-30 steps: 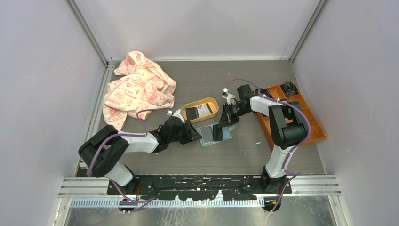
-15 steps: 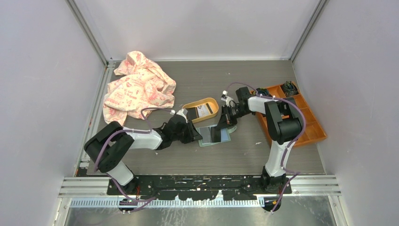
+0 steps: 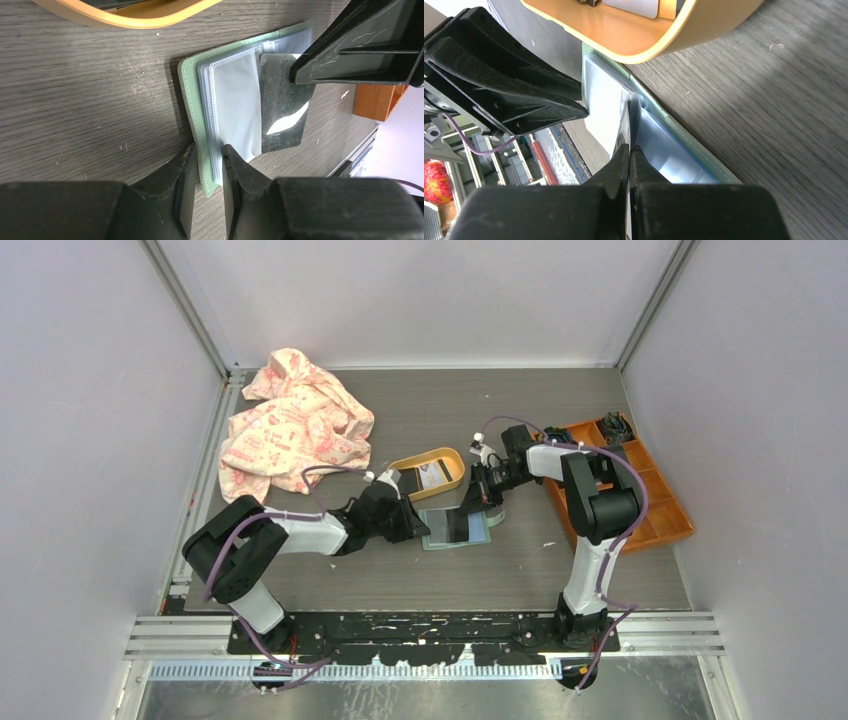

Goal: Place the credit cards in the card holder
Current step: Insert the credit card into the card holder.

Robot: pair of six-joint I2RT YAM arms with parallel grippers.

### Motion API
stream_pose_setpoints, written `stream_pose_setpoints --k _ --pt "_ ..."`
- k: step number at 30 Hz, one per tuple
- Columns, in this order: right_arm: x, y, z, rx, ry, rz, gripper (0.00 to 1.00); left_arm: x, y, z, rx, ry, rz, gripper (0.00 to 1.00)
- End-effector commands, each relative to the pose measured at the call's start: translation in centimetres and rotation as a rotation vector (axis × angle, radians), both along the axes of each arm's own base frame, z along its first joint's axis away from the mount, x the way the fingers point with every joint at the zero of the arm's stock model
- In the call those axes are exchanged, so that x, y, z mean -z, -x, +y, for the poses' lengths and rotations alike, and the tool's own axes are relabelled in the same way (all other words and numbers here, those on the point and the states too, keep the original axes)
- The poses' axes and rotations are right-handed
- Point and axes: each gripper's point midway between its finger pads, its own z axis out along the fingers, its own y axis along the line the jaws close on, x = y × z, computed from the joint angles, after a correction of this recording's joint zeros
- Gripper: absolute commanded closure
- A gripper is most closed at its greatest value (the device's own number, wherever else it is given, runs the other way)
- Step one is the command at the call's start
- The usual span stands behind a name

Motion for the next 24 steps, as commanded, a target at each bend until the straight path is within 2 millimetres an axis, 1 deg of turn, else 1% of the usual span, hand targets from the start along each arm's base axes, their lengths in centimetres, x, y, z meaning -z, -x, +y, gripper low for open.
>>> stream_pose_setpoints --k 1,16,24 --pt "0.4 -1.2 0.2 0.008 0.017 -0.039 0.97 -0.4 0.0 -1.0 0.035 0.007 -0.009 0.74" --pt "1.6 -1.4 0.8 0.036 0.038 0.014 0.96 -0.4 0.1 -1.7 0.054 0.014 -0.004 0.76" --pt "1.8 -1.3 1.1 0.033 0.041 0.027 0.94 -0.4 0.2 -2.0 0.065 0.016 -0.004 0.76"
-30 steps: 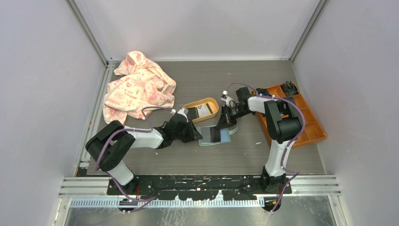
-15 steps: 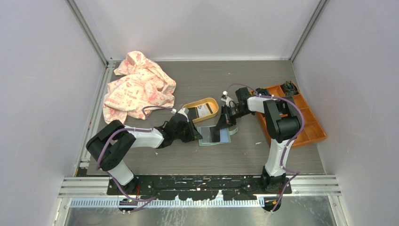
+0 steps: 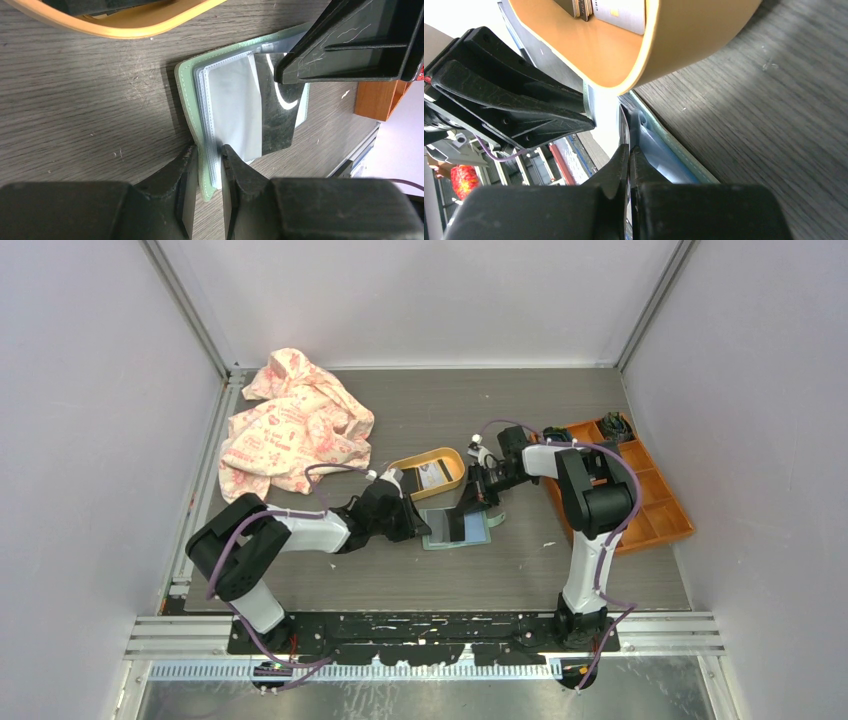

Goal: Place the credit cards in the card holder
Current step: Insert the credit card into the card holder.

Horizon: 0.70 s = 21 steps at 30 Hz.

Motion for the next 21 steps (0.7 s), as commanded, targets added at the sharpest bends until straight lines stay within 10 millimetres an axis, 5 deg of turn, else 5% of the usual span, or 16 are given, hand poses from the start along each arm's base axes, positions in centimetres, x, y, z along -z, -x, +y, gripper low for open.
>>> stream_pose_setpoints --k 1,21 --pt "1.2 -1.0 0.3 -0.008 0.053 -0.053 0.94 -0.4 0.4 -1.6 0.051 0.021 -0.007 0.76" --pt "1.2 -0.6 1.2 -0.046 0.071 -0.061 0.87 -1.7 0.3 -1.0 0.049 -0.002 -0.060 0.69"
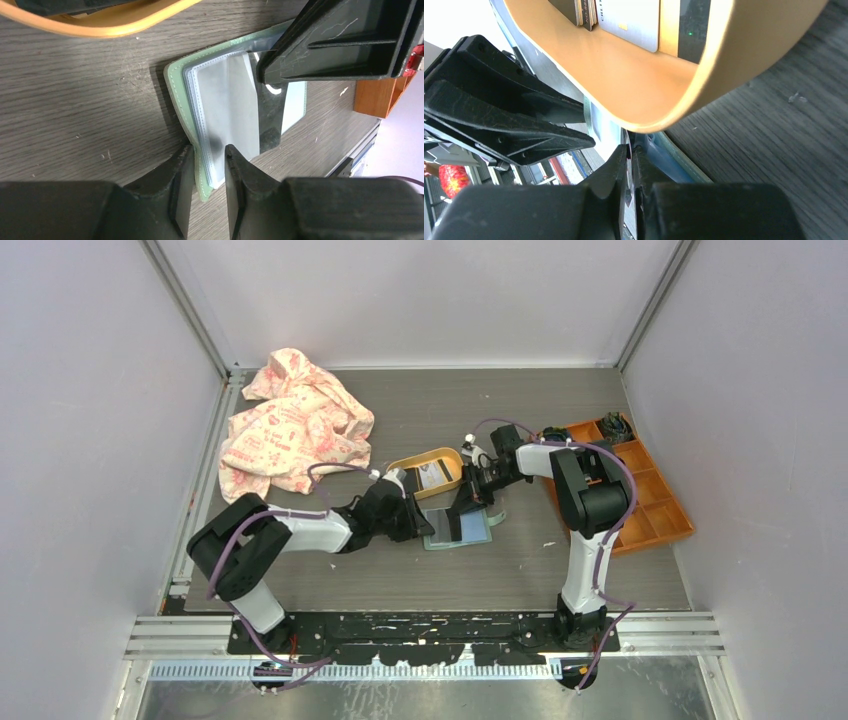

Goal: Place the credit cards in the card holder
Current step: Insert the credit card into the card holder.

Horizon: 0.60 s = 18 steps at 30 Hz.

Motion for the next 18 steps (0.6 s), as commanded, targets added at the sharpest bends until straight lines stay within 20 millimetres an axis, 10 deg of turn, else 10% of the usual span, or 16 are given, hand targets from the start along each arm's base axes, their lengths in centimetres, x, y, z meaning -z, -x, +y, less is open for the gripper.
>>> stream_pose_setpoints --k 1,9,18 --pt "0.9 -0.6 0.1 -0.020 0.058 -0.051 0.87 -2.0 0.2 0.1 0.030 -0.022 -0.075 0.67" --pt "0.9 -0.6 0.1 -0.022 0.057 -0.049 0.85 -6.5 0.1 3.4 0.009 -0.137 -0.273 0.62" --pt "0.8 -0.6 0.2 -0.024 0.055 -0.052 0.82 -10.7 2.3 -3.9 0.211 -0.220 -0.510 0.67"
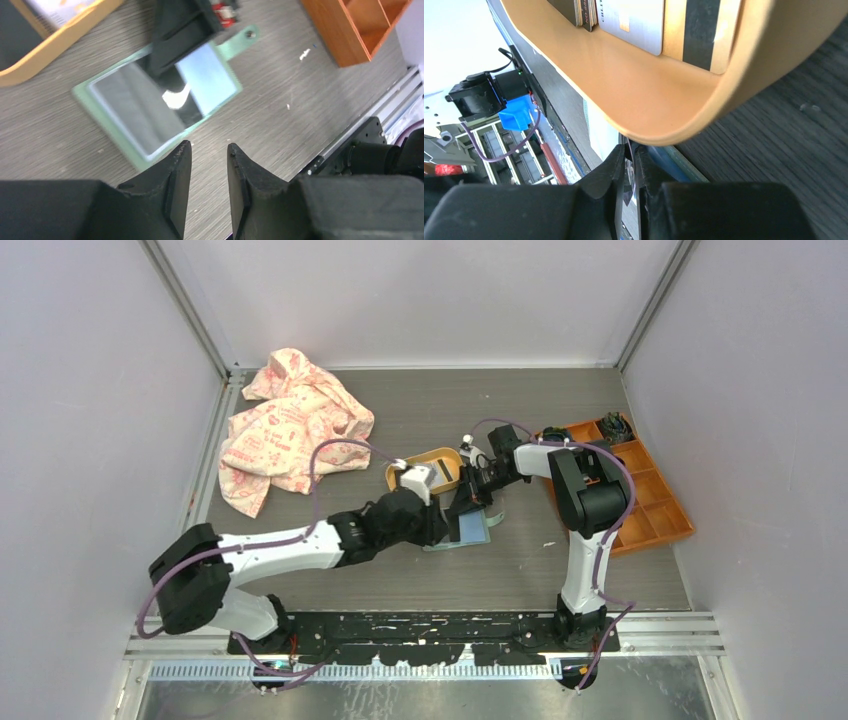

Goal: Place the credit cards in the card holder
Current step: Insert the credit card into the card holder.

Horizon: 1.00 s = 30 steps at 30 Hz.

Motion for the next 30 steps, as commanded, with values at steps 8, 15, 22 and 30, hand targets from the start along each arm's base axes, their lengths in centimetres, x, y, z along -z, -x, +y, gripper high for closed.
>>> stream_pose_setpoints --k 8,15,22,30 --pt "0.6 -0.7 -0.2 -0.015 0.048 -0.053 0.82 1.8 -0.7 -6.5 0.056 -0.240 -0.051 0.71" --pt "0.7 -0.7 -0.2 -0.017 0.052 -0.051 0.82 2.8 -1.9 -9.1 0.071 -0.274 -0.043 0.71" --pt "0.8 -0.7 -0.3 -0.020 0.056 -0.049 0.82 4.7 -2.8 -10.1 0.060 -0.349 -0.023 0.71" --pt "0.8 -0.6 -0.3 -0.023 0.058 -0.049 0.82 5.9 -4.4 -8.1 -0.010 -0.463 -0.018 0.71"
